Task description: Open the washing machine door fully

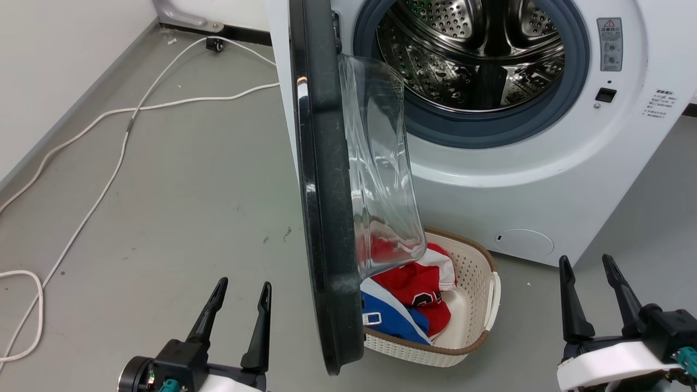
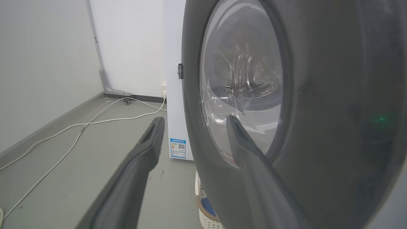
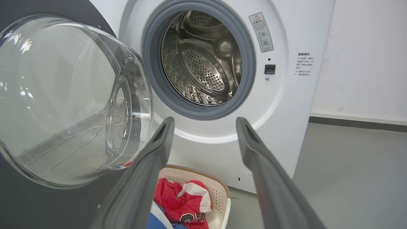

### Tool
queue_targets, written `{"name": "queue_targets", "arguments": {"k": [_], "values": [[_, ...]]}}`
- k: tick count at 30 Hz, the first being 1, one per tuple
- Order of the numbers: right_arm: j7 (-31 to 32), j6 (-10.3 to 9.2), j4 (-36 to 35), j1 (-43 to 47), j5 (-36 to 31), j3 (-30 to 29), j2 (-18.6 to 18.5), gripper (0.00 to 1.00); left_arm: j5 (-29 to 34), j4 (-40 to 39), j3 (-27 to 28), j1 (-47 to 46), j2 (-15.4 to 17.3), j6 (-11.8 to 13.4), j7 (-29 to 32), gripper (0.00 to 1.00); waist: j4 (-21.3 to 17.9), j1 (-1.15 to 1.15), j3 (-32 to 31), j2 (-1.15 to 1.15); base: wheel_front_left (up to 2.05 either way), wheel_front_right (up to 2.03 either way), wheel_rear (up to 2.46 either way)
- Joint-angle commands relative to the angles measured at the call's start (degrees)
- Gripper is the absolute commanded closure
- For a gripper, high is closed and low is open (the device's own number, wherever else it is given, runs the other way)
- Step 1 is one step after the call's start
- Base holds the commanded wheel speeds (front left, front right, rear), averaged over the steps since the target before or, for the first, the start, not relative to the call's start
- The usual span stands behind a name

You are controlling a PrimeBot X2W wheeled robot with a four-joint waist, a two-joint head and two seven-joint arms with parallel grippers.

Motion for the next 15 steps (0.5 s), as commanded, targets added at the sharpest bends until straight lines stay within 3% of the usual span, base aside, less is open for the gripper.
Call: {"name": "queue_targets", "arguments": {"k": [1, 5, 6, 7, 15], "values": [[-0.12, -0.04, 0.17, 0.43, 0.27, 0.06, 0.14, 0.00, -0.07, -0.05, -0.09, -0.36, -0.04, -0.02, -0.15, 0.00, 0.01, 0.00, -0.01, 0.00, 0.00, 0.00, 0.00], [-0.12, -0.04, 0.54, 0.28, -0.69, 0.44, 0.14, 0.00, -0.22, -0.10, -0.03, -0.32, -0.04, 0.02, -0.16, 0.00, 0.04, 0.00, -0.12, 0.00, 0.00, 0.00, 0.00], [-0.11, -0.04, 0.72, 0.40, -1.33, 0.69, 0.14, 0.00, -0.26, -0.14, 0.01, -0.33, -0.04, 0.00, -0.15, 0.58, 0.05, 0.00, -0.16, 0.00, 0.00, 0.00, 0.00], [-0.12, -0.04, 0.83, 0.43, -1.49, 0.79, 0.14, 0.00, -0.15, -0.06, -0.17, -0.32, -0.04, -0.15, -0.15, 1.00, 0.06, 0.00, -0.18, 0.00, 0.00, 0.00, 0.00], [-0.12, -0.04, 1.22, -0.20, -0.99, 0.79, 0.12, 0.00, 0.02, -4.27, 1.09, -1.43, -0.04, -0.21, -0.16, 1.00, 0.09, 0.00, -0.15, 0.00, 0.00, 0.00, 0.00]]}}
